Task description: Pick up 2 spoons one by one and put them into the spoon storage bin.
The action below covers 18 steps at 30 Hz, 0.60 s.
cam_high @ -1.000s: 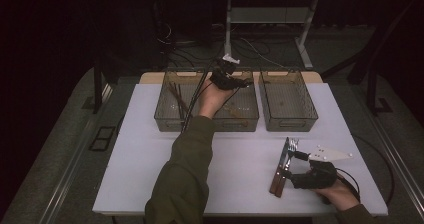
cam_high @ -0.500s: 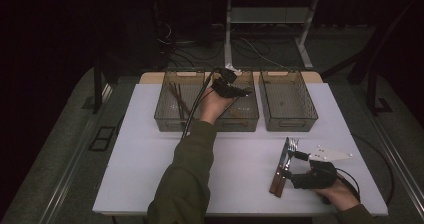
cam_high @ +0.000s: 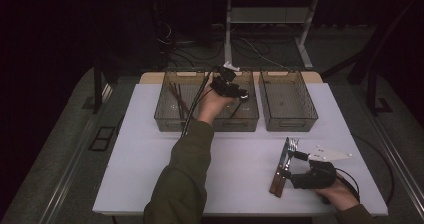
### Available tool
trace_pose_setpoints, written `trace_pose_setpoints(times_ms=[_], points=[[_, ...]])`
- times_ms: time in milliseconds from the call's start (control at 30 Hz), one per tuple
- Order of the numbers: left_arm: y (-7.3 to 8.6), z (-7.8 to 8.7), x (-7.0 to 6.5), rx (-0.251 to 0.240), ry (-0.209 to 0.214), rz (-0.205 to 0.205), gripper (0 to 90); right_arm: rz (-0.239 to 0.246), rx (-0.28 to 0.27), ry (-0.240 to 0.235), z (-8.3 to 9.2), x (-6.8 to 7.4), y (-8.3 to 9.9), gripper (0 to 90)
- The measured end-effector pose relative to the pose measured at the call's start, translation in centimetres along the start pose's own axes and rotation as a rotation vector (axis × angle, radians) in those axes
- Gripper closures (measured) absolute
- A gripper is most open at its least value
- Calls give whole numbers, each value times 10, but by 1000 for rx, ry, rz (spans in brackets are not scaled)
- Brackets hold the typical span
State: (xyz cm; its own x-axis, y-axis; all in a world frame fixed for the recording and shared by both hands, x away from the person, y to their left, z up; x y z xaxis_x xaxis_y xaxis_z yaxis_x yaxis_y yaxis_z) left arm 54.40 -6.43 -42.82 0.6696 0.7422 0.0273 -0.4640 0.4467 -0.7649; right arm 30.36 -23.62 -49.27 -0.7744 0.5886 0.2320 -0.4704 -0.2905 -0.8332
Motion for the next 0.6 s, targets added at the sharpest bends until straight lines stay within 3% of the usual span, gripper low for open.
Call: trace_pose_setpoints(times_ms=[67,100,267,467,600], points=[[0,1,-3,-9,10,21,511,1,-1,0,0,0,0,151],[0,3,-2,-9,13,-6,496,0,-1,-1,0,0,0,151],[2,12,-7,-30,32,-1,441,-1,-1,1,0,-1,0,151],[7,28,-12,-49,59,-28,376,-2,2,1,0,-1,0,151],[10,40,-19,-73,91,-10,346,1,0,-1,-1,0,0,151]])
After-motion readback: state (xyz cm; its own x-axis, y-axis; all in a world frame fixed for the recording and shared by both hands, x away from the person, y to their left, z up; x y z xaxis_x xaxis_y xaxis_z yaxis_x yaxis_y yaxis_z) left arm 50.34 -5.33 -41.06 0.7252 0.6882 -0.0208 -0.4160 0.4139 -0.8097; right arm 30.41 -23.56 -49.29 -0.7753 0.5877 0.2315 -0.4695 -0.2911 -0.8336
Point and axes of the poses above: each handheld gripper's, and its own axes: z roughly backward along the jaws, y roughly out of its underside, x roughly to its left, the point moved 9 cm from there along -z, roughly forward along the jaws, and after that the axes turned 12 degrees about -y, right-handed, at the moved point
